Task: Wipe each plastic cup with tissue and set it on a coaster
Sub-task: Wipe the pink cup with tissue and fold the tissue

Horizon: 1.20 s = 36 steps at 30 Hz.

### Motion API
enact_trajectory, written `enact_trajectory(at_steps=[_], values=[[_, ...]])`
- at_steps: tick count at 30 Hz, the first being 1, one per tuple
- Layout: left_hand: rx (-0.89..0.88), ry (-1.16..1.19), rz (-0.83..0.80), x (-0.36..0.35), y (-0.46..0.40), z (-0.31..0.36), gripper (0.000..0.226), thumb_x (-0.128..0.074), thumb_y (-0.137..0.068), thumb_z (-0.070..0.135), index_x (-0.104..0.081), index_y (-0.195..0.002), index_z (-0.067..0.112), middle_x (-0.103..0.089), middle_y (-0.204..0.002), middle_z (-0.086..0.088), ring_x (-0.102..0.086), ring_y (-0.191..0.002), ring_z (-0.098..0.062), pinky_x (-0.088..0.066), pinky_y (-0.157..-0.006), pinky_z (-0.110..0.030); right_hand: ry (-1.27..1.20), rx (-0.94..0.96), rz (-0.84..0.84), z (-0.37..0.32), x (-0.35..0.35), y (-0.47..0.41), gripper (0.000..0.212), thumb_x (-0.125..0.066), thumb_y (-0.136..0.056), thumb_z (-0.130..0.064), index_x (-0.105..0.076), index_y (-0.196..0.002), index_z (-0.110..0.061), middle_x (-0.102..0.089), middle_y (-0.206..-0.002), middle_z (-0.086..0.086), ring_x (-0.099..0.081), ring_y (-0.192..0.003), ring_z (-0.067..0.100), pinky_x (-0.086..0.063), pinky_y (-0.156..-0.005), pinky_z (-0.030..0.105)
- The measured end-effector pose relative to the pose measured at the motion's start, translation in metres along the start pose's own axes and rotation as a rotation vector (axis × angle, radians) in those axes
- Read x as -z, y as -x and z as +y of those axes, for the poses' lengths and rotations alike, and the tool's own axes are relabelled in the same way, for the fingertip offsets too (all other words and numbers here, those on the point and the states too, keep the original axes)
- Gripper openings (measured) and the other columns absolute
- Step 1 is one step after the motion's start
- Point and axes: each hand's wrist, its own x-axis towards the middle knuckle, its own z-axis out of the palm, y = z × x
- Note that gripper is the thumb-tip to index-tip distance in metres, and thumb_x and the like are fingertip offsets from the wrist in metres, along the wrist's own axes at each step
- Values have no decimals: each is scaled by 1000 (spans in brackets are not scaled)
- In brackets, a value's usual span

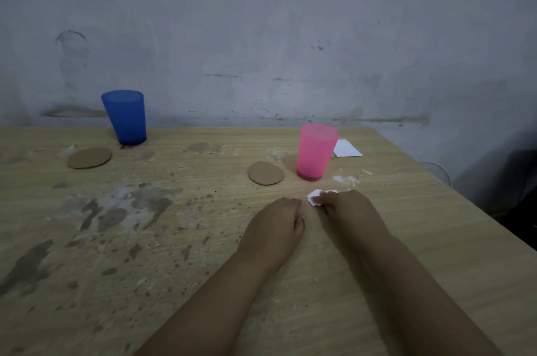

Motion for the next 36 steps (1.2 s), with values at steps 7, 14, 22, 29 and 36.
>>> enact_trajectory(at_steps=[7,14,22,29,36], values=[[-59,-141,-84,-2,-7,4,57,-35,-99,42,-31,-146,9,-30,-154,-6,-21,-143,-16,-11,-116,-28,90,-116,45,18,6,0,25,-47,-87,-14,-66,-104,-14,-70,-106,9,-63,-98,27,-49,-83,33],[-59,-144,-74,-6,-8,1,66,-36,-96,50,-26,-148,11,-27,-156,-4,-18,-144,-14,-9,-116,-26,56,30,-155,8,10,-3,41,-37,-88,-22,-63,-120,-31,-60,-130,0,-58,-112,22,-35,-80,21],[-60,-146,-91,-8,-8,1,79,-35,-92,61,-18,-150,11,-18,-159,-4,-12,-146,-13,-4,-117,-25,-7,1,-170,8,7,-18,42,-38,-96,-16,-47,-136,-29,-39,-149,-2,-40,-133,20,-29,-98,20],[-23,-124,-104,-8,-8,1,87,-38,-89,65,-10,-152,12,-9,-161,-3,-6,-147,-13,-1,-116,-24,35,-45,-237,24,14,-11,37,-34,-100,-24,-50,-133,-31,-43,-147,-2,-42,-131,22,-32,-96,22],[-8,-114,-104,-9,-8,1,88,-41,-87,65,-11,-152,13,-11,-160,-3,-8,-147,-12,-3,-117,-25,-52,64,-242,9,3,-16,41,-33,-100,-21,-44,-138,-29,-32,-152,-6,-36,-136,17,-26,-105,21]])
